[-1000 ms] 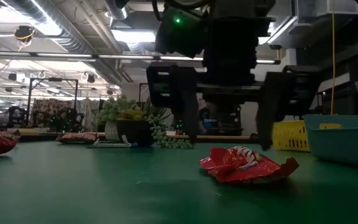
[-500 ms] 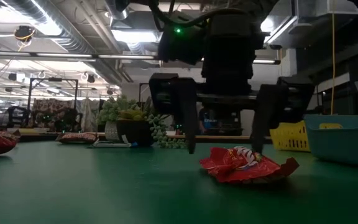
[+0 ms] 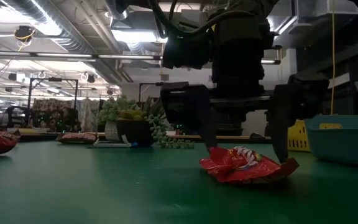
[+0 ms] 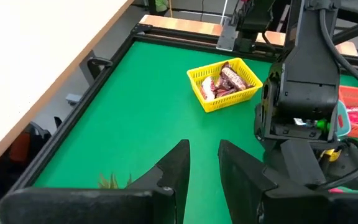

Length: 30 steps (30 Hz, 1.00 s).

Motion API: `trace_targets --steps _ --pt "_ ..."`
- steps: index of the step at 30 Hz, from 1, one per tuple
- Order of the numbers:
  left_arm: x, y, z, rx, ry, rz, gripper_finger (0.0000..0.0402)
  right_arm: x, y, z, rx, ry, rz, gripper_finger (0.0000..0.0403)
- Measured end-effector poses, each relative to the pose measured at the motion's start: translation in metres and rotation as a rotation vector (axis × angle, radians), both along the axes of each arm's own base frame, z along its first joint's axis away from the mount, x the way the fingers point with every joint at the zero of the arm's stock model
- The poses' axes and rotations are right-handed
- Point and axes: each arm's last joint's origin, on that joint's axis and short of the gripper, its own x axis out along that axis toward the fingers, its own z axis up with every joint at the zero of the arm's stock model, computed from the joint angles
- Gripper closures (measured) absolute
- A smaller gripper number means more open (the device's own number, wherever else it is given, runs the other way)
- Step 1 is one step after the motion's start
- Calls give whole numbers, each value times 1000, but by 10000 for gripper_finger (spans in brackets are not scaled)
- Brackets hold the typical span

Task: Sort candy
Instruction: Put the red candy into the orange bin

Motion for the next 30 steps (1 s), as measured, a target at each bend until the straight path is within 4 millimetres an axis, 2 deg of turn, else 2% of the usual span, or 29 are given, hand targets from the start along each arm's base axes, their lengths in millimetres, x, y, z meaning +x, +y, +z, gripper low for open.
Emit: trace_targets --steps 6,12,18,24,30 --pt "0 0 0 3 0 -2 320 7 -2 6 -63 1 -66 123" --pt "0 0 0 3 0 -2 320 14 -19 19 -93 -6 -78 123" --pt "0 0 0 3 -3 -1 320 15 -8 20 -66 -30 -57 123" --pt "0 0 0 2 -3 -1 320 21 -14 27 -74 -58 -75 123" --pt "0 -2 0 1 -3 -8 320 18 -8 26 -71 -29 -69 123"
